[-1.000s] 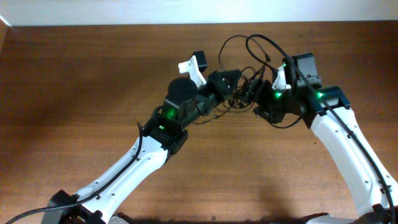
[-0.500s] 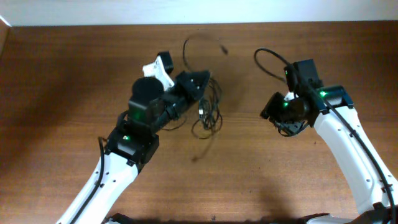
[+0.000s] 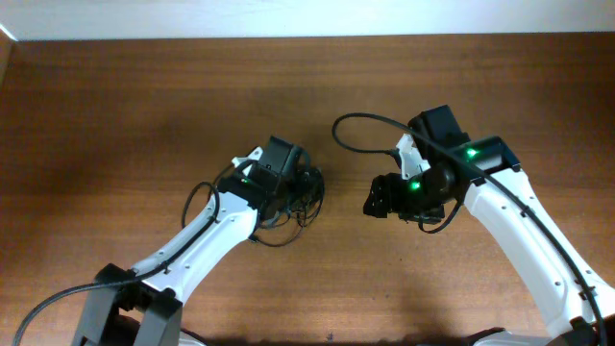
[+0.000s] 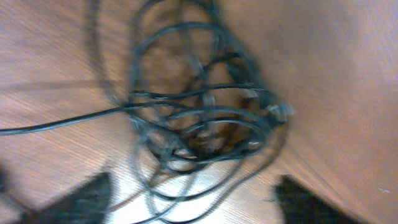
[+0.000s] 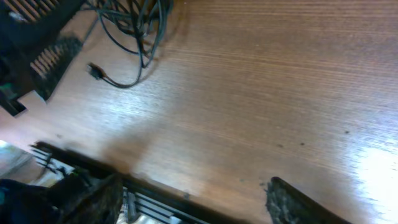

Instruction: Untangle cables

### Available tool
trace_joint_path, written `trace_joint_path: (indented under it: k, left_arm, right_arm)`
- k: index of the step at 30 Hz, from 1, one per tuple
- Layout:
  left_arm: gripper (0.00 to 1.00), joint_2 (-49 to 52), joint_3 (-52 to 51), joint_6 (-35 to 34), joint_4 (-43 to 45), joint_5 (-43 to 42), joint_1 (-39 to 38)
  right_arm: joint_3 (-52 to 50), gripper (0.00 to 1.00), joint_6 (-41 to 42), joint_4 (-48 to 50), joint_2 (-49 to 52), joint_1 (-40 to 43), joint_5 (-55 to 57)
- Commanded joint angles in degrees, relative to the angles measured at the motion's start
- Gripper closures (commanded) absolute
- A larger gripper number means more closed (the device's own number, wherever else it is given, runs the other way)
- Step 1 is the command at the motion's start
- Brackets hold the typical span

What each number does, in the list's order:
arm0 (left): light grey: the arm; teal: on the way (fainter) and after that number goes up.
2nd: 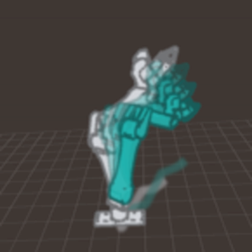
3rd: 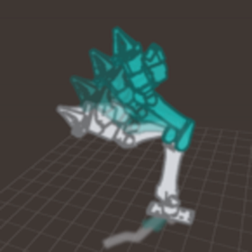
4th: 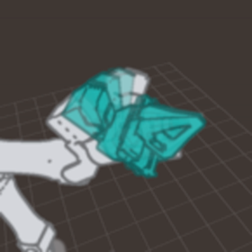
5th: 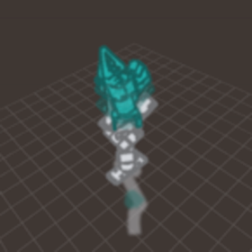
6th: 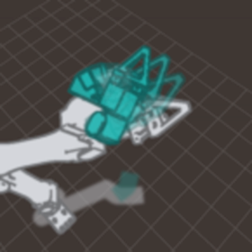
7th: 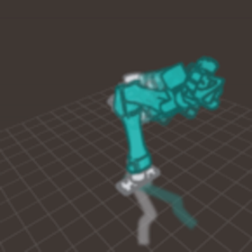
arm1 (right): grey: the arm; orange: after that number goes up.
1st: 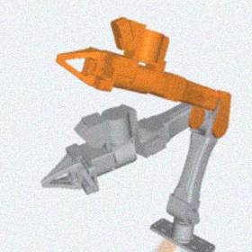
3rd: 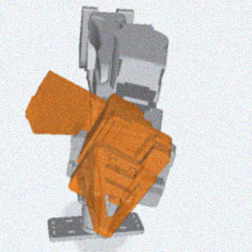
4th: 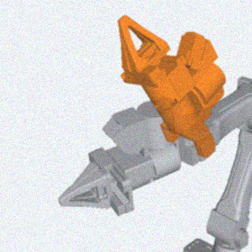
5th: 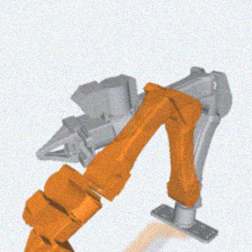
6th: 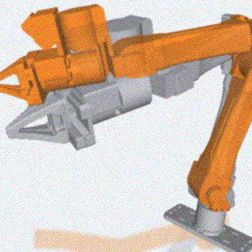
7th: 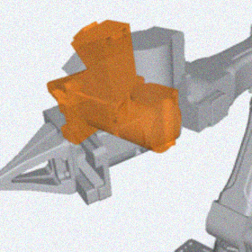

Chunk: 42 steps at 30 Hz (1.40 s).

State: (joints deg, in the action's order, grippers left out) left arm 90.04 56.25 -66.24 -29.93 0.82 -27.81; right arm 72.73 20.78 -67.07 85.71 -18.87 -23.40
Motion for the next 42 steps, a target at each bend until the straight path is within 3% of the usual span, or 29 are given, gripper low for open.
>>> trace_joint_path:
  k: [1,6,7,8,10,13,15,19,20,23,24,26,27,29,30,31,33,34,39,40,42]
  left_arm:
    - [0.33,0.7,0.0,-0.3,1.0,-3.4,-1.3]
    - [0.63,8.2,0.0,-8.5,0.7,-1.0,-3.5]
    - [0.64,9.7,0.0,-10.4,0.7,-1.0,-3.5]
    - [0.62,10.6,0.0,-11.2,0.7,-1.0,-3.5]
    - [0.19,11.3,0.0,-12.0,1.2,-1.0,-3.5]
    - [0.30,11.2,0.1,-12.0,1.8,-2.2,-3.5]
    - [0.19,10.9,0.2,-11.8,2.5,-4.5,-3.5]
    - [0.18,4.0,1.4,-1.4,2.9,0.1,-3.5]
    - [0.18,1.5,1.4,-1.6,0.4,2.6,-3.5]
    - [0.01,-0.3,1.3,-5.4,-5.2,7.3,-3.5]
    - [0.04,0.5,0.8,-7.0,-5.9,7.1,-3.5]
    - [0.26,2.4,-0.6,-10.8,-6.2,4.0,-3.5]
    - [0.29,3.2,-1.5,-13.2,-6.2,2.8,-3.5]
    - [0.47,4.5,-3.9,-20.7,-6.2,2.8,-3.5]
    - [0.49,4.8,-4.0,-21.4,-6.2,2.8,-3.6]
    - [0.47,5.3,-4.0,-21.4,-6.2,3.0,-3.5]
    - [0.29,6.3,-4.0,-21.5,-6.1,3.1,-3.5]
    - [0.01,7.3,-4.0,-21.6,-5.3,3.4,-3.5]
    - [0.01,11.0,-4.0,-21.6,-2.1,3.4,-3.5]
    - [0.35,11.7,-4.2,-21.6,-2.3,3.0,-3.5]
    - [0.81,12.2,-5.0,-21.6,-2.3,2.1,-3.5]
  right_arm:
    - [-0.2,0.19,-0.4,-0.5,0.3,1.0,4.0]
    - [-0.2,0.18,-0.9,-4.2,0.3,4.8,6.8]
    - [-0.2,0.18,-0.9,-4.3,0.3,4.7,7.1]
    - [-0.2,0.18,-0.9,-4.3,0.3,4.7,7.3]
    - [-0.2,0.18,-0.9,-4.1,0.3,4.7,7.6]
    - [-0.2,0.18,-0.9,-3.8,0.3,4.7,7.7]
    - [-0.2,0.18,-0.9,-3.5,0.3,4.7,8.8]
    - [-0.2,0.17,-0.9,-3.2,0.3,4.7,10.8]
    - [-0.2,0.17,-0.9,-2.8,0.3,4.7,10.8]
    - [-0.2,0.17,-0.9,-2.3,0.3,4.7,10.8]
    - [-0.2,0.17,-0.9,-2.0,0.3,4.7,10.8]
    - [-0.2,0.17,-0.9,-1.9,0.3,4.7,10.9]
    - [-0.2,0.17,-0.9,-1.9,0.3,4.7,10.9]
    - [-0.2,0.17,-0.9,-2.0,0.3,4.7,10.9]
    - [-0.3,0.17,-0.9,-2.0,0.3,4.7,10.9]
    - [-0.4,0.17,-0.9,-1.9,0.3,4.7,10.9]
    - [-1.2,0.17,-0.9,-1.9,0.3,4.7,11.3]
    - [-1.6,0.17,-0.9,-1.9,0.3,4.7,11.3]
    - [-3.0,0.17,-0.9,-1.9,0.3,4.7,11.3]
    - [-3.2,0.17,-0.9,-2.0,0.3,4.7,11.3]
    - [-3.6,0.17,-0.9,-1.9,0.3,4.7,11.3]
